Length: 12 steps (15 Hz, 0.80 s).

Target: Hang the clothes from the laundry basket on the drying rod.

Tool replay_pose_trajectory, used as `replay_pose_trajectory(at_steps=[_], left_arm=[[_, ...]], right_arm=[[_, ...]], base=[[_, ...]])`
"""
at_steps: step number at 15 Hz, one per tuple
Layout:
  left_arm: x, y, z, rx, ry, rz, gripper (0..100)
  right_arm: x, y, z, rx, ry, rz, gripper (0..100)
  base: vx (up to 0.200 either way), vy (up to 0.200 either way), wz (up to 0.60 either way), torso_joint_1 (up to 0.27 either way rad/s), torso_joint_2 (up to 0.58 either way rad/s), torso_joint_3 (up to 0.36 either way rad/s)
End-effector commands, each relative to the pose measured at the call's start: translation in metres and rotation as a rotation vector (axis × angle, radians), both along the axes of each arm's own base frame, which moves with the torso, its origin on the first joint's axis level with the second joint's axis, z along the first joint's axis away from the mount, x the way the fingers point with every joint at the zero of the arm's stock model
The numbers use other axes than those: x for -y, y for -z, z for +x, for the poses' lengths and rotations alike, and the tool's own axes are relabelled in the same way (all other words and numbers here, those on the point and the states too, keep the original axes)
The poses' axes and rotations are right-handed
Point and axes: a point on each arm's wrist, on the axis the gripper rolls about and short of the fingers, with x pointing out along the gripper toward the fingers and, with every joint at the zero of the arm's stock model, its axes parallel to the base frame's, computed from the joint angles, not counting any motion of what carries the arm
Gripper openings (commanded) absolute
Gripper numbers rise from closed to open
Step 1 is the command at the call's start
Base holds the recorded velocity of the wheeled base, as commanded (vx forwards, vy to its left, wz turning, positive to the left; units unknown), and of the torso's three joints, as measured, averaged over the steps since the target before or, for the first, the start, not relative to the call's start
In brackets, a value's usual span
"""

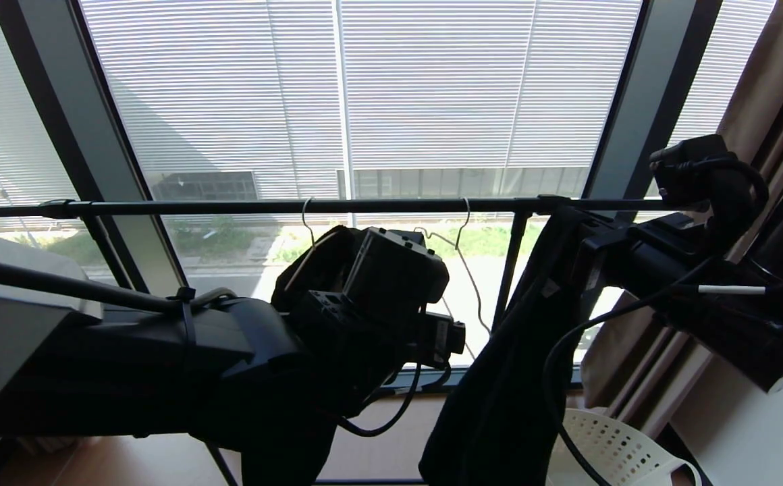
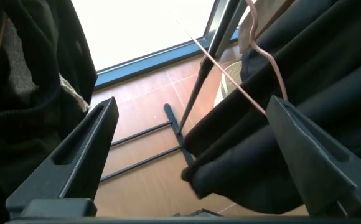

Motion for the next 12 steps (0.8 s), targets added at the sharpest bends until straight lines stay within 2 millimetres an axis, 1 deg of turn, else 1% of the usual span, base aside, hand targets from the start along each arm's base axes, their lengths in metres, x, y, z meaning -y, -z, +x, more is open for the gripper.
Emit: replay_pose_trajectory(at_steps=[1, 3, 6, 7, 8, 9, 10, 12], left_arm=[[-0.009, -0.003, 0.000, 0.005, -0.030, 0.003, 100], [-0.018, -0.007, -0.003, 0.007, -0.038, -0.001, 100], [-0.024, -0.007, -0.005, 0.005, -0.048, 0.002, 100], [-0.024, -0.008, -0.005, 0.006, -0.048, 0.000, 100], [-0.024, -0.008, -0.005, 0.006, -0.048, 0.000, 100], [-0.023, -0.008, -0.004, 0.008, -0.046, -0.001, 100], [-0.022, -0.008, -0.003, 0.008, -0.046, -0.001, 100], [-0.018, -0.006, 0.001, 0.013, -0.046, -0.007, 100]], right_arm=[[-0.009, 0.004, -0.004, -0.015, -0.036, -0.002, 0], [-0.005, -0.003, -0.010, 0.005, -0.042, 0.010, 0], [0.007, -0.025, -0.027, 0.066, -0.085, 0.045, 0], [0.013, -0.035, -0.036, 0.084, -0.099, 0.055, 0], [0.017, -0.038, -0.040, 0.089, -0.101, 0.057, 0], [0.028, -0.046, -0.045, 0.092, -0.113, 0.054, 0], [0.034, -0.050, -0.048, 0.098, -0.124, 0.053, 0], [0.039, -0.053, -0.048, 0.108, -0.124, 0.054, 0]], base=[[0.000, 0.000, 0.00, 0.000, 0.00, 0.000], [0.000, 0.000, 0.00, 0.000, 0.00, 0.000], [0.000, 0.000, 0.00, 0.000, 0.00, 0.000], [0.000, 0.000, 0.00, 0.000, 0.00, 0.000], [0.000, 0.000, 0.00, 0.000, 0.00, 0.000], [0.000, 0.000, 0.00, 0.000, 0.00, 0.000], [0.000, 0.000, 0.00, 0.000, 0.00, 0.000], [0.000, 0.000, 0.00, 0.000, 0.00, 0.000]])
